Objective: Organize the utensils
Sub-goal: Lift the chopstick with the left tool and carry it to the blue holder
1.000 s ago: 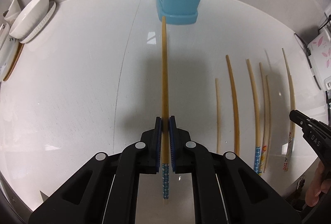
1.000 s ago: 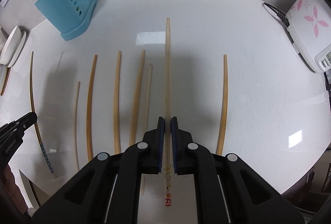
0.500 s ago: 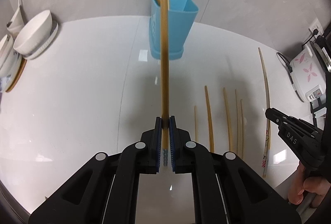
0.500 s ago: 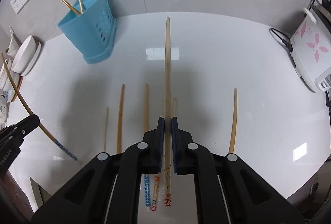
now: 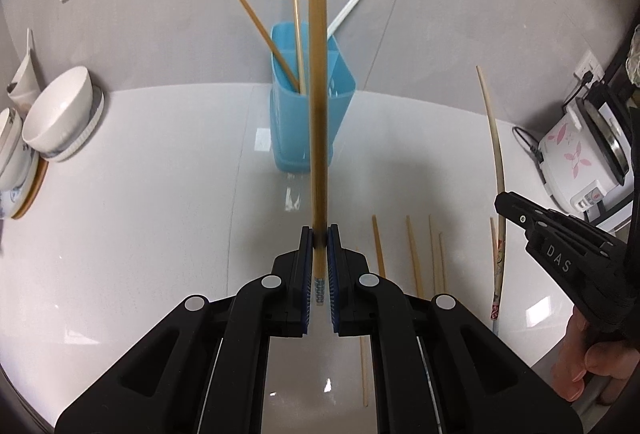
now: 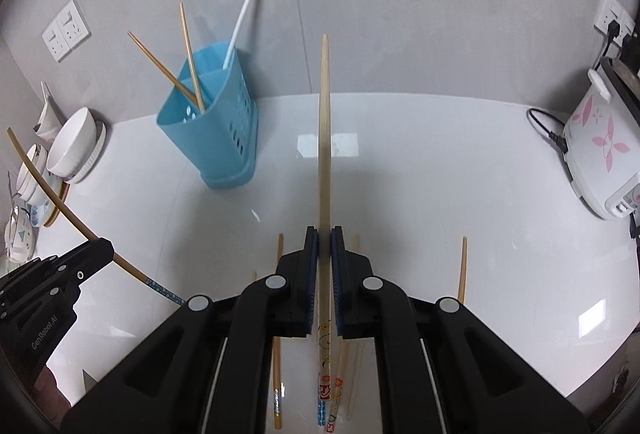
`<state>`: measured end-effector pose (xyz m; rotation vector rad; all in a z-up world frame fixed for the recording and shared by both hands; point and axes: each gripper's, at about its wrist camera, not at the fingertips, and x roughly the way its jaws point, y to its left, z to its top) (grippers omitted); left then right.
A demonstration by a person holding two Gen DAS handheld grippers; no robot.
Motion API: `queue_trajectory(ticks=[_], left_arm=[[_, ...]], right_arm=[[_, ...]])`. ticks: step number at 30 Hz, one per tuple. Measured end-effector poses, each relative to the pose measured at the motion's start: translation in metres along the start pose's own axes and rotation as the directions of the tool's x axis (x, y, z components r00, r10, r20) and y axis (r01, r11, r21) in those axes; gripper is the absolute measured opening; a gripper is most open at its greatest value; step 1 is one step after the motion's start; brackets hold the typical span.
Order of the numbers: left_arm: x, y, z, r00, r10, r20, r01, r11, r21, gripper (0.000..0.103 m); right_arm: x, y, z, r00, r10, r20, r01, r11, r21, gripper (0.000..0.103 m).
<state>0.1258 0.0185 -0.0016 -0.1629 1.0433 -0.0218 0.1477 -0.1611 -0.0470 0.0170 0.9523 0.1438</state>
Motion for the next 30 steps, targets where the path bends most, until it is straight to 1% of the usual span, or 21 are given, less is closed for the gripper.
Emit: queue_trajectory(ticks=[7, 11, 15, 18, 21, 24, 30], left_arm=[[-0.013, 0.001, 0.033, 0.997, -0.005, 0.080, 0.005, 1.000, -0.003, 0.007], [-0.016, 0.002, 0.049, 0.994, -0.006, 0.110, 0.007, 1.000, -0.011, 0.007], [-0.020, 0.005, 0.066, 0.992, -0.010, 0.129, 0.013, 1.000, -0.023, 0.007], [-0.026, 0.008, 0.080, 0.990, -0.027, 0.139, 0.032, 0.999, -0.032, 0.007], [-0.035, 0.008, 0.094, 0.986, -0.025, 0.164, 0.031, 0.999, -0.034, 0.007], [-0.042, 0.010, 0.111, 0.985, -0.037, 0.169, 0.042, 0.999, -0.030, 0.007], [-0.048, 0.015, 0.144, 0.980, -0.026, 0.195, 0.032, 0.999, -0.028, 0.007]], right_arm=[[-0.014, 0.009, 0.021, 0.998, 0.009, 0.069, -0.008, 1.000, -0.013, 0.006], [-0.018, 0.013, 0.034, 0.995, 0.019, 0.094, -0.017, 1.000, -0.019, 0.006], [-0.022, 0.018, 0.046, 0.991, 0.038, 0.128, -0.035, 0.999, -0.023, 0.006], [-0.023, 0.022, 0.056, 0.987, 0.049, 0.150, -0.046, 0.999, -0.027, 0.006], [-0.027, 0.025, 0.067, 0.981, 0.068, 0.179, -0.064, 0.998, -0.029, 0.006], [-0.029, 0.028, 0.080, 0.975, 0.086, 0.206, -0.081, 0.996, -0.031, 0.006], [-0.030, 0.036, 0.104, 0.962, 0.111, 0.250, -0.104, 0.994, -0.042, 0.006]])
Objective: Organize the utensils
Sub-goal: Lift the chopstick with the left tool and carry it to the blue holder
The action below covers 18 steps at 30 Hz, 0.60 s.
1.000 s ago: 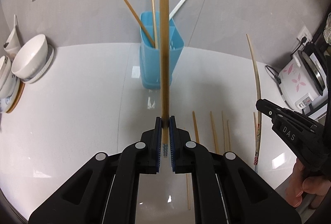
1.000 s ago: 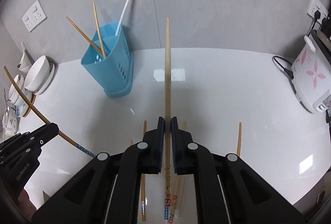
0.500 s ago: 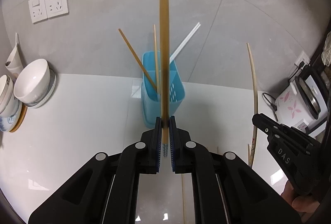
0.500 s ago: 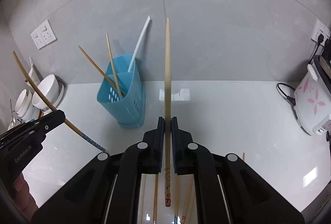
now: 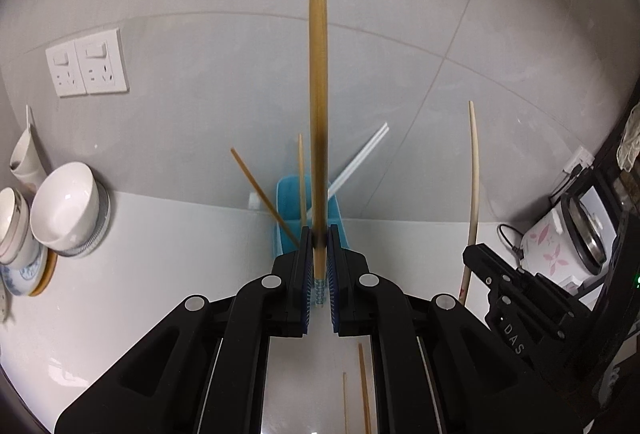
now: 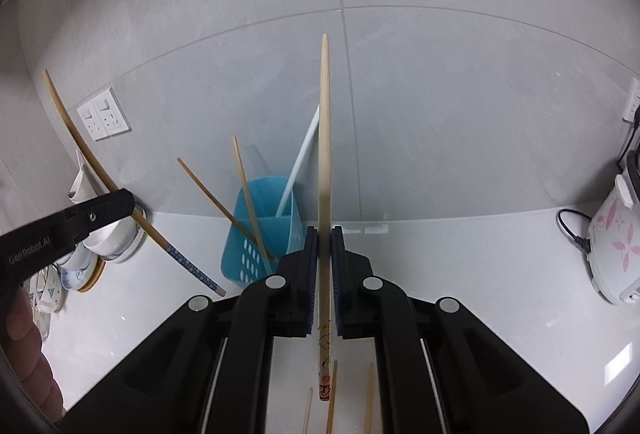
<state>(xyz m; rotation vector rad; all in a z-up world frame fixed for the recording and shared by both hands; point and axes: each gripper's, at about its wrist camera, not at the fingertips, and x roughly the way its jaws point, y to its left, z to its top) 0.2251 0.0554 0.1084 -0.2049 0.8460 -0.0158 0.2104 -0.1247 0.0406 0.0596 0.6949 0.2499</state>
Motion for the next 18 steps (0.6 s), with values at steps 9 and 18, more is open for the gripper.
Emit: queue_trajectory(ticks=[9, 18], left_arm=[[0.039, 0.009, 0.020, 1.000, 0.005, -0.030, -0.005, 1.000, -0.001, 0.007], [0.093, 0.018, 0.006, 0.991, 0.000, -0.131, -0.001, 1.000, -0.005, 0.007]], right_arm=[[0.015, 0.003, 0.012, 0.999, 0.032, 0.025, -0.032, 0.999, 0.009, 0.006], [0.036, 0.001, 0.007, 0.999, 0.030, -0.015, -0.030, 0.999, 0.017, 0.006]])
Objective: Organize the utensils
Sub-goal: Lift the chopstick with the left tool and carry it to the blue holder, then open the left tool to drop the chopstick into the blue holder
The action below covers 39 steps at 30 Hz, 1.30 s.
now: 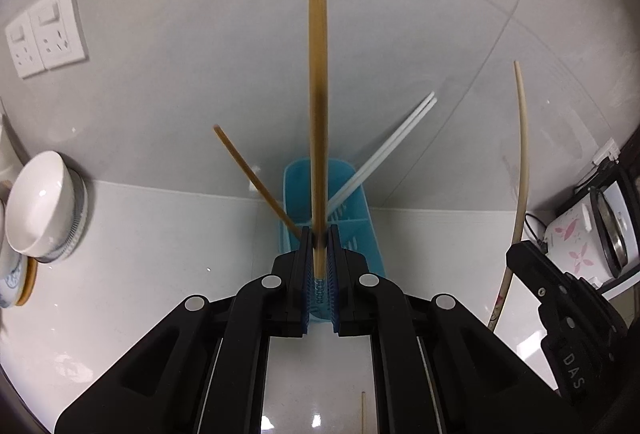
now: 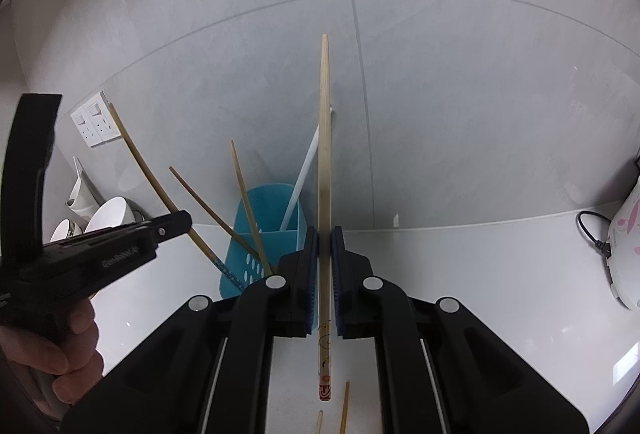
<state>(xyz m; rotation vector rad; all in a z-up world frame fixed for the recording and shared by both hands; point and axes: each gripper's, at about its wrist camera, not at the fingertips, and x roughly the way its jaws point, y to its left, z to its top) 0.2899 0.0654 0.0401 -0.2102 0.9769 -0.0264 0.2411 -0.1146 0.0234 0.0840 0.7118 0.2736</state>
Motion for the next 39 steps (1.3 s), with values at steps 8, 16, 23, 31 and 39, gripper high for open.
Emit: queue_trajectory(ticks=[8, 16, 23, 31, 39], left_arm=[[0.025, 0.003, -0.008, 0.999, -0.017, -0.045, 0.018, 1.000, 0.017, 0.007], [0.016, 0.011, -0.019, 1.000, 0.010, 0.007, -0.011, 1.000, 0.019, 0.044], [0.002, 0.026, -0.031, 0.999, 0.030, 0.032, -0.030, 1.000, 0.003, 0.070], [-0.003, 0.041, -0.041, 0.997, 0.064, 0.052, -0.063, 0.998, -0.016, 0.091], [-0.001, 0.056, -0.045, 0.995, 0.081, 0.059, -0.080, 0.997, -0.024, 0.097]], right_arm=[[0.017, 0.001, -0.001, 1.000, 0.001, -0.025, -0.001, 1.000, 0.000, 0.006], [0.025, -0.001, 0.002, 0.999, 0.034, -0.022, -0.034, 0.999, 0.002, 0.006], [0.021, 0.006, 0.016, 0.994, 0.099, 0.037, -0.099, 0.995, -0.013, 0.006], [0.031, 0.020, 0.027, 0.977, 0.180, 0.115, -0.179, 0.984, -0.021, 0.006], [0.040, 0.031, 0.023, 0.961, 0.217, 0.172, -0.211, 0.976, -0.050, 0.006]])
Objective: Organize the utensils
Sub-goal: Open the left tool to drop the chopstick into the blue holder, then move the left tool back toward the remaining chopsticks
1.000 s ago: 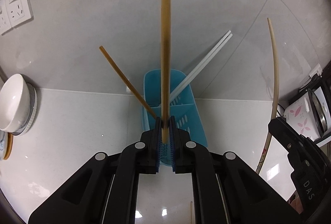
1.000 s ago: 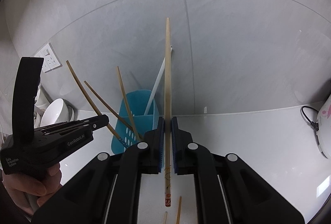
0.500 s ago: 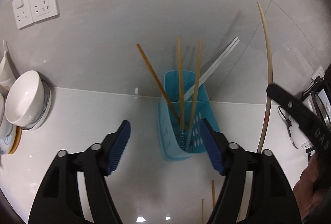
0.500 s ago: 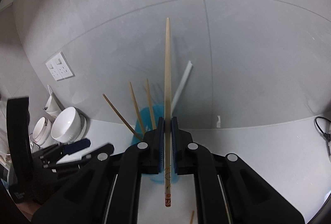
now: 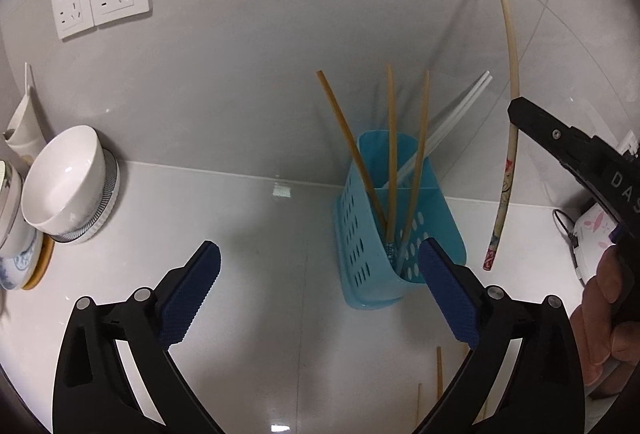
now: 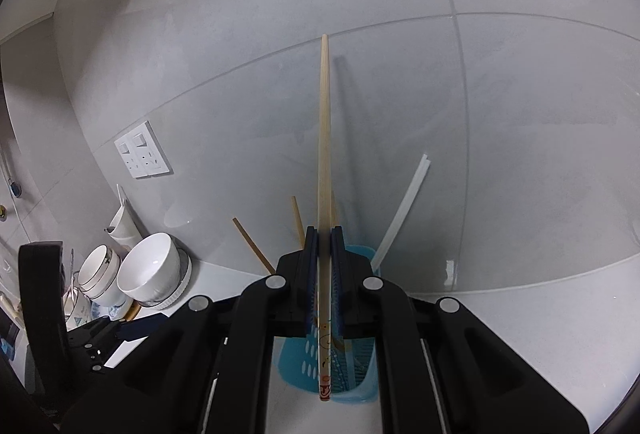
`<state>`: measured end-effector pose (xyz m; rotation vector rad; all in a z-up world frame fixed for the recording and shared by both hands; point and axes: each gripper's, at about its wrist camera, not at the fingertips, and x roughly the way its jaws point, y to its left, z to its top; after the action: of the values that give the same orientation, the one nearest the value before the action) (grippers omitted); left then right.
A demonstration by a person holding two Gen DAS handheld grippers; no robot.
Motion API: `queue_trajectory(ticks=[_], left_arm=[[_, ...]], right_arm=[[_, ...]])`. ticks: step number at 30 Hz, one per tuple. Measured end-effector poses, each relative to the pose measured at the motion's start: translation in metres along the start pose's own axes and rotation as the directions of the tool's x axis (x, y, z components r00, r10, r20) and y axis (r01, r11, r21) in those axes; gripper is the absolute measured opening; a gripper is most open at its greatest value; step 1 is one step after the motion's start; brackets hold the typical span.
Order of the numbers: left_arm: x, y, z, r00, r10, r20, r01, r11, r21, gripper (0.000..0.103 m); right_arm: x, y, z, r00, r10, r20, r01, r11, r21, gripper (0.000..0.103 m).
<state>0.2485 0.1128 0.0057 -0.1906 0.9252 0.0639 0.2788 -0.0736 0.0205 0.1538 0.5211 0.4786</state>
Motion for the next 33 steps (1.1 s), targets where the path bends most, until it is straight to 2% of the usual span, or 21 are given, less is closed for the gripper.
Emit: queue_trajectory(ticks=[6, 9, 20, 29, 33], left_arm=[[0.003, 0.006, -0.004, 1.000, -0.002, 0.012, 0.002, 1.000, -0.016, 0.097], [0.007, 0.009, -0.004, 1.000, 0.004, 0.002, -0.004, 1.000, -0.023, 0.097], [0.014, 0.013, -0.008, 0.999, 0.037, 0.006, -0.037, 0.999, -0.030, 0.097], [0.022, 0.017, -0.010, 0.998, 0.055, -0.001, -0.055, 0.997, -0.059, 0.097], [0.022, 0.018, -0.010, 0.999, 0.052, -0.004, -0.052, 0.996, -0.065, 0.097]], right_arm=[[0.016, 0.005, -0.016, 0.998, 0.013, 0.057, -0.011, 1.000, -0.024, 0.006], [0.024, 0.008, -0.024, 0.999, 0.005, 0.054, -0.003, 0.999, -0.038, 0.006], [0.049, 0.004, -0.055, 1.000, -0.022, -0.003, 0.022, 0.999, -0.040, 0.006], [0.055, 0.007, -0.064, 0.999, -0.038, -0.038, 0.036, 0.997, -0.065, 0.008], [0.052, 0.007, -0.063, 0.995, -0.077, -0.063, 0.073, 0.995, -0.073, 0.009]])
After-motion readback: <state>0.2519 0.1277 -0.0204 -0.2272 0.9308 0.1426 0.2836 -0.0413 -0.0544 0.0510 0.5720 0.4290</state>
